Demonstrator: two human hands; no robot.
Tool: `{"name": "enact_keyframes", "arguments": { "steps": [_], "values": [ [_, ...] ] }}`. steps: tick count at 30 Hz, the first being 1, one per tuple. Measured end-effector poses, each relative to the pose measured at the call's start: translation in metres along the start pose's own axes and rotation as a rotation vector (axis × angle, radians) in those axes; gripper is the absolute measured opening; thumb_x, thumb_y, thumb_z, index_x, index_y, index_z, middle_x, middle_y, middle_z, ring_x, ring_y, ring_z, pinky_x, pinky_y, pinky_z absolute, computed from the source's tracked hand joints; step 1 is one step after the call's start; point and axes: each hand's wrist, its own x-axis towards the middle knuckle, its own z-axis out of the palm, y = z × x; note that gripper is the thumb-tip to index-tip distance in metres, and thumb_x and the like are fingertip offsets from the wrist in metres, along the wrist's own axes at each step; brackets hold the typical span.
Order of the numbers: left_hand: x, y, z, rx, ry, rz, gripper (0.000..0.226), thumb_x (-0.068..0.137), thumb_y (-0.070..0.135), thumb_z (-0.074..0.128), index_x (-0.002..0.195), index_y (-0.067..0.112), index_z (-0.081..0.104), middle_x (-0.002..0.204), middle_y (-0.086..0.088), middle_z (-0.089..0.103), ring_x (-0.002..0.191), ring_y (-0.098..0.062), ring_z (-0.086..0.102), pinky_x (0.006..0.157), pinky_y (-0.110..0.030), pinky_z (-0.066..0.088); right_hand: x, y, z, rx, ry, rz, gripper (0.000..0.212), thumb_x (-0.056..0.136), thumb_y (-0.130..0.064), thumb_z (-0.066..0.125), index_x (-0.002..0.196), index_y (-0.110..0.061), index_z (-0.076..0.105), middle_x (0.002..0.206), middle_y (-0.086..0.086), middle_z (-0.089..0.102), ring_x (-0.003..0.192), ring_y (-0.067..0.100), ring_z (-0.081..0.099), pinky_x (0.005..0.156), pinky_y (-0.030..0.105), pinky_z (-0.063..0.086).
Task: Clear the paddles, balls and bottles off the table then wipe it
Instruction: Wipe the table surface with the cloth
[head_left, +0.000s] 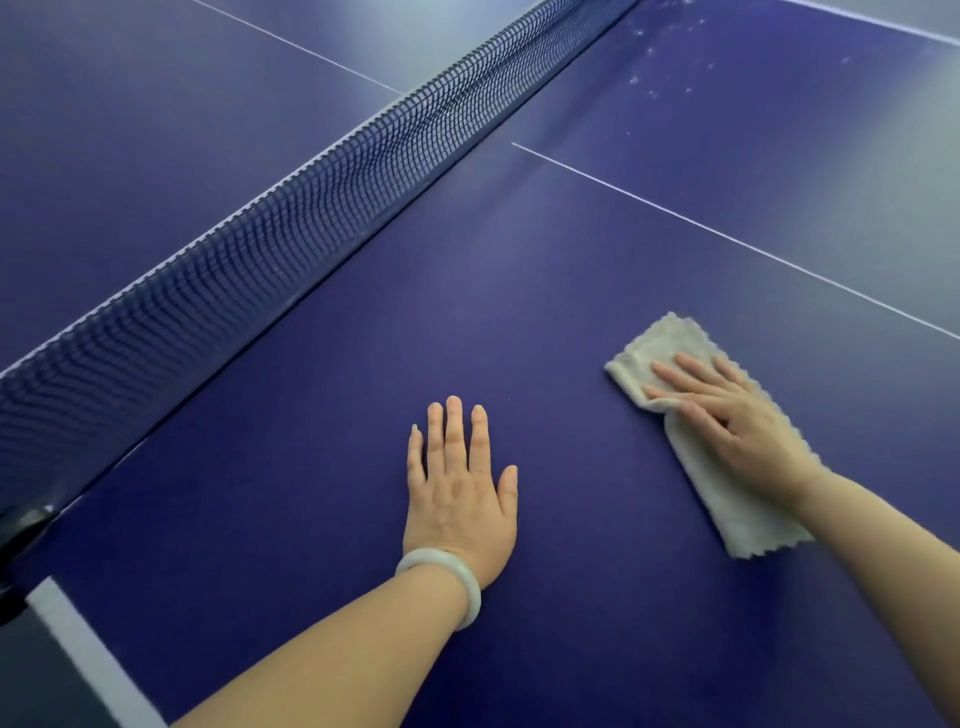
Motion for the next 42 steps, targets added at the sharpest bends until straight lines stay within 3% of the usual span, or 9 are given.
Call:
{"name": "enact_keyframes", "arguments": {
  "steps": [5,10,12,17,19,25,28,33,42],
  "values": [
    [0.000,0.001,-0.003,0.013,-0.013,0.012,0.071,0.094,0.050,-0.001,0.155,0.014,-0.003,0.164,-0.013,-0.002,0.152,-0.030,-0.008,0.122,-0.052,0.003,0.019,-0.015,0.021,-0.189,0.187,0.549,0.060,0.099,-0.052,0.009,0.154,-0.036,0.026,0.164,-0.007,0.018,0.153,0.019,0.008,0.123,0.046,-0.001],
    [-0.001,0.001,-0.005,0.026,-0.017,0.007,0.067,0.098,0.047,-0.002,0.155,0.012,-0.008,0.164,-0.013,-0.009,0.151,-0.030,-0.013,0.122,-0.050,-0.001,0.015,-0.099,0.063,-0.309,-0.029,0.110,0.063,0.097,-0.053,0.003,0.158,-0.035,0.003,0.164,-0.013,-0.005,0.152,0.013,-0.011,0.123,0.044,-0.008],
    [-0.001,0.000,-0.008,0.021,-0.024,0.011,0.068,0.099,0.048,0.003,0.155,0.012,-0.008,0.164,-0.013,-0.010,0.151,-0.030,-0.012,0.122,-0.050,-0.001,-0.022,-0.080,0.058,-0.323,-0.008,0.122,0.061,0.099,-0.053,0.007,0.157,-0.036,0.005,0.164,-0.014,-0.003,0.152,0.010,-0.009,0.123,0.041,-0.006],
    [-0.003,0.000,-0.008,0.019,-0.016,0.027,0.069,0.100,0.049,0.009,0.156,0.010,-0.006,0.164,-0.015,-0.006,0.151,-0.032,-0.009,0.122,-0.051,0.000,-0.092,-0.023,0.031,-0.227,0.207,0.988,0.060,0.103,-0.047,0.010,0.159,-0.027,0.003,0.166,-0.004,-0.002,0.153,0.019,-0.004,0.122,0.048,-0.004],
    [-0.004,-0.001,-0.008,0.011,-0.020,0.022,0.069,0.101,0.048,0.011,0.156,0.010,-0.004,0.164,-0.016,-0.005,0.152,-0.032,-0.007,0.122,-0.051,0.001,-0.077,-0.053,0.043,-0.172,0.266,1.122,0.061,0.104,-0.045,0.012,0.159,-0.022,0.001,0.167,0.001,-0.003,0.153,0.023,-0.005,0.121,0.052,-0.005],
    [0.000,-0.010,-0.020,-0.155,-0.109,0.084,0.066,0.103,0.048,0.020,0.158,0.017,0.000,0.165,-0.008,-0.010,0.151,-0.024,-0.014,0.123,-0.043,-0.007,-0.086,-0.152,0.099,-0.266,0.082,0.434,0.061,0.101,-0.052,0.010,0.158,-0.033,-0.002,0.164,-0.012,-0.013,0.150,0.011,-0.017,0.123,0.044,-0.009],
    [-0.002,-0.042,-0.036,-0.350,-0.152,0.195,0.061,0.104,0.040,0.032,0.157,0.019,0.010,0.165,-0.001,-0.004,0.151,-0.017,-0.011,0.122,-0.035,-0.005,-0.137,-0.116,0.089,-0.263,0.165,0.666,0.059,0.100,-0.050,0.005,0.157,-0.035,-0.001,0.165,-0.013,-0.007,0.151,0.008,-0.013,0.123,0.042,-0.007],
    [-0.019,-0.122,-0.036,-0.166,-0.060,0.106,0.064,0.102,0.041,0.030,0.157,0.011,0.015,0.165,-0.009,0.002,0.152,-0.023,-0.004,0.124,-0.040,0.001,-0.179,-0.121,0.091,-0.164,0.286,1.266,0.057,0.104,-0.038,0.007,0.157,-0.026,-0.007,0.166,-0.001,-0.007,0.153,0.020,-0.007,0.122,0.049,-0.005],
    [-0.025,-0.135,-0.020,0.032,-0.021,0.099,0.070,0.097,0.048,0.005,0.157,0.012,0.007,0.164,-0.010,0.000,0.152,-0.026,-0.001,0.123,-0.046,0.008,-0.053,-0.202,0.126,-0.204,0.198,0.907,0.059,0.101,-0.041,0.001,0.156,-0.022,-0.013,0.163,0.000,-0.017,0.151,0.023,-0.017,0.121,0.051,-0.010]
  ]
}}
